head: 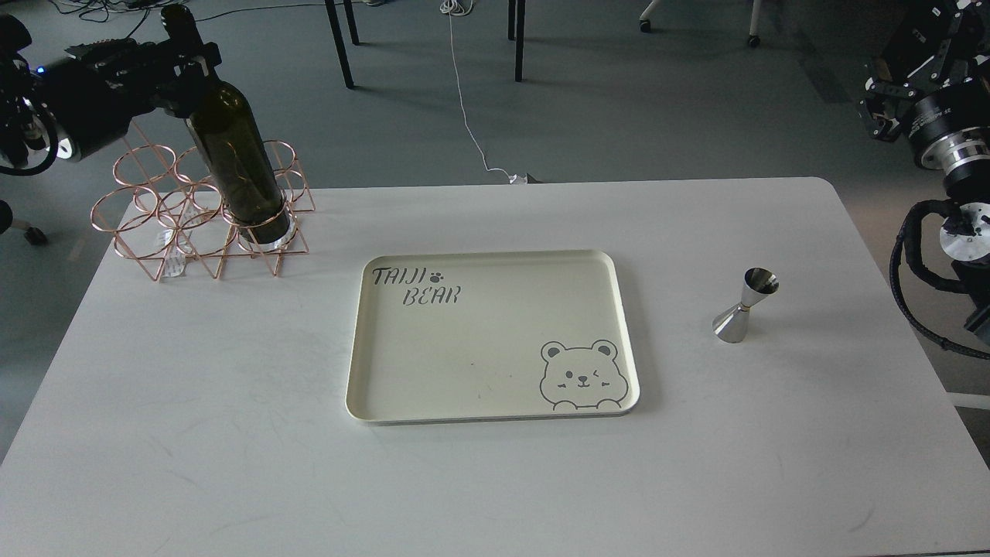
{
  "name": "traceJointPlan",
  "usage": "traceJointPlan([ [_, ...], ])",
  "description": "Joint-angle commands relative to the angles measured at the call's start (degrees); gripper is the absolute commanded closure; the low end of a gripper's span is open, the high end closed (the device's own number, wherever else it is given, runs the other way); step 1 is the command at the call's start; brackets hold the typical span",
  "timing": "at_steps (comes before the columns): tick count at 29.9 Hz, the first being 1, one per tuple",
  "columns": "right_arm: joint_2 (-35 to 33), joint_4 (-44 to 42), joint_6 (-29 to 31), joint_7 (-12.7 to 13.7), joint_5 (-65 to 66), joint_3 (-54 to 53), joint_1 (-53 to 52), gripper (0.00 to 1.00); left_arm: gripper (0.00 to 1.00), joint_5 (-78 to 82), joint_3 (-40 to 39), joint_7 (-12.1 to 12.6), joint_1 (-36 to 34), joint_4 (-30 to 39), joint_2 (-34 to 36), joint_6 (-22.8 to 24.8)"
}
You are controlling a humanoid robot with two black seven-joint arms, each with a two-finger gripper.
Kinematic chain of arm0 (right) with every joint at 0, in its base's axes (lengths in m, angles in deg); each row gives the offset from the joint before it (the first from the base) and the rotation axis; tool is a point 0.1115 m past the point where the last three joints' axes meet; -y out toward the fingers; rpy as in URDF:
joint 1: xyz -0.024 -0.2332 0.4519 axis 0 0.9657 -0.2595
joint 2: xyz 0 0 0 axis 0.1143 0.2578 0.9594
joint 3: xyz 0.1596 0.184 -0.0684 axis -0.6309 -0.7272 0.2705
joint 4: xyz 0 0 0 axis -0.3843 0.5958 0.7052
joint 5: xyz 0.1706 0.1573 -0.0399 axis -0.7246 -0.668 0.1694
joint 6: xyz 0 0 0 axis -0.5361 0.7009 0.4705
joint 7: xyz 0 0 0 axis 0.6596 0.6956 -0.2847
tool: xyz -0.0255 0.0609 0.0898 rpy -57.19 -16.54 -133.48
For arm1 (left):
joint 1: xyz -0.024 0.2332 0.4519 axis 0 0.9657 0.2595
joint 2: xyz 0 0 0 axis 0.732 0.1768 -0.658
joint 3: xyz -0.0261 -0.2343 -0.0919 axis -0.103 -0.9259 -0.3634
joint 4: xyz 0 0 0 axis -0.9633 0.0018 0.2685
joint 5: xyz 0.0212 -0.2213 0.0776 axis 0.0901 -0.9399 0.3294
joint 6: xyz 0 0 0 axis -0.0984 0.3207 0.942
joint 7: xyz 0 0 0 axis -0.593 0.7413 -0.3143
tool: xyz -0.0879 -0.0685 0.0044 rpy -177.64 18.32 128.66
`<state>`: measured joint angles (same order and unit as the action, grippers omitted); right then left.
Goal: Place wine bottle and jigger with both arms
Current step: 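Lower the bottle into a slot of the rack, then release the bottle and withdraw the left gripper upward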
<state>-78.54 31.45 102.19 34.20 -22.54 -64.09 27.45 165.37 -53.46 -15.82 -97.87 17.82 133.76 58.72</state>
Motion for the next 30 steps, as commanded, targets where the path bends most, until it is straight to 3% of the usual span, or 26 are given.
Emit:
traceJointPlan([
  [1,-0.07,0.00,0.01,0.00,0.00,0.00,0.00,0.04,0.78,-0.03,0.49,-0.10,0.17,-0.91,-0.78,-0.63],
  [6,-0.07,0.00,0.01,0.00,0.00,0.09,0.00,0.04,0.76,-0.12,2.85,-1.77,0.52,-2.84,-1.31,-2.65],
  [10,-0.07,0.00,0.01,0.00,0.00,0.00,0.00,0.04,0.61,-0.12,3.92,-2.03,0.61,-4.69,-2.62,-7.04],
  [14,-0.07,0.00,0.01,0.00,0.00,0.00,0.00,0.04,0.33,-0.12,4.01,-2.03,0.69,-5.05,-2.98,-9.25],
  [22,-0.07,0.09,0.01,0.00,0.00,0.09,-0.09,0.04,0.05,-6.95,2.69,-2.12,0.26,-4.78,-2.54,-9.42],
  [30,-0.16,0.00,-0.43,0.00,0.00,0.00,-0.09,0.04,0.02,-34.63,1.19,-1.94,-5.36,-4.78,1.06,-8.63],
])
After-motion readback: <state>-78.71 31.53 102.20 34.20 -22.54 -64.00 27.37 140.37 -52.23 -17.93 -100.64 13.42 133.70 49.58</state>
